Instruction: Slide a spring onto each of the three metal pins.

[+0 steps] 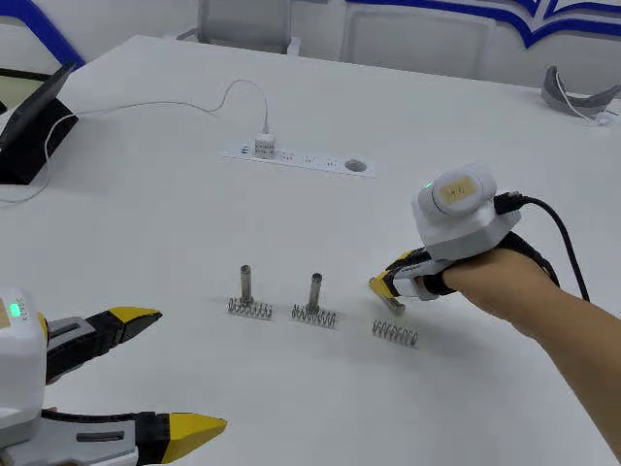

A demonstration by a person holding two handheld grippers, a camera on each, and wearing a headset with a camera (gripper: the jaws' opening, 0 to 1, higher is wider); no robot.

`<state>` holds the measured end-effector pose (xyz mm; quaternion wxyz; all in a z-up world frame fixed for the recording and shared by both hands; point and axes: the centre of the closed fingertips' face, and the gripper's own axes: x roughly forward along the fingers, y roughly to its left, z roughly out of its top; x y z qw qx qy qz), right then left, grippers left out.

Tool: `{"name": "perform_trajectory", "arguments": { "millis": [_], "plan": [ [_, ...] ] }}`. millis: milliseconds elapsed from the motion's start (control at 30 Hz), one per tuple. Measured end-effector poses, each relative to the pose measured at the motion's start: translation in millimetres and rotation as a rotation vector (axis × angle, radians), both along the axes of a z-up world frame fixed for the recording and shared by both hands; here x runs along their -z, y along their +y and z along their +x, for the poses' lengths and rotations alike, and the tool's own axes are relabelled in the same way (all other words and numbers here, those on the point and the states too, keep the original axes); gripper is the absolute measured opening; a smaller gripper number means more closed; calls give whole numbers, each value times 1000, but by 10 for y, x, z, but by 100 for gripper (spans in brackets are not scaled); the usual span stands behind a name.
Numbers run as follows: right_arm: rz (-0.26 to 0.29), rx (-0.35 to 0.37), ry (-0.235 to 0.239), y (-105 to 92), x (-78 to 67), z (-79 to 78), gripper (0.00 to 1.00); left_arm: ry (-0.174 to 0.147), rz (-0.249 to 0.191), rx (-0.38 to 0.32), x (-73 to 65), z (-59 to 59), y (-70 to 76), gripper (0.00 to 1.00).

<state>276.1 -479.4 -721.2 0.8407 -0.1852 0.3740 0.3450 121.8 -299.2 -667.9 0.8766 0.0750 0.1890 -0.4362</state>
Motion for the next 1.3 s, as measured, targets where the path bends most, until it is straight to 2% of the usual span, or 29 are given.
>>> {"name": "perform_trajectory", "arguments": {
  "millis": [333,533,633,1000,1167,1300],
  "plan": [
    [-2,55,54,-13,154,130,15,6,1,1,14,2,8,80],
    [-1,77,88,-28,225,94,12,10,1,-3,29,6,27,80],
    [0,75,86,-22,220,103,11,13,1,-2,35,5,25,80],
    [-62,61,74,-11,211,83,10,15,2,8,35,9,-1,79],
    [-45,84,94,-29,214,76,9,13,3,10,27,10,-1,79],
    [-8,96,73,-18,151,62,9,13,4,8,26,7,14,79]
  ]
}}
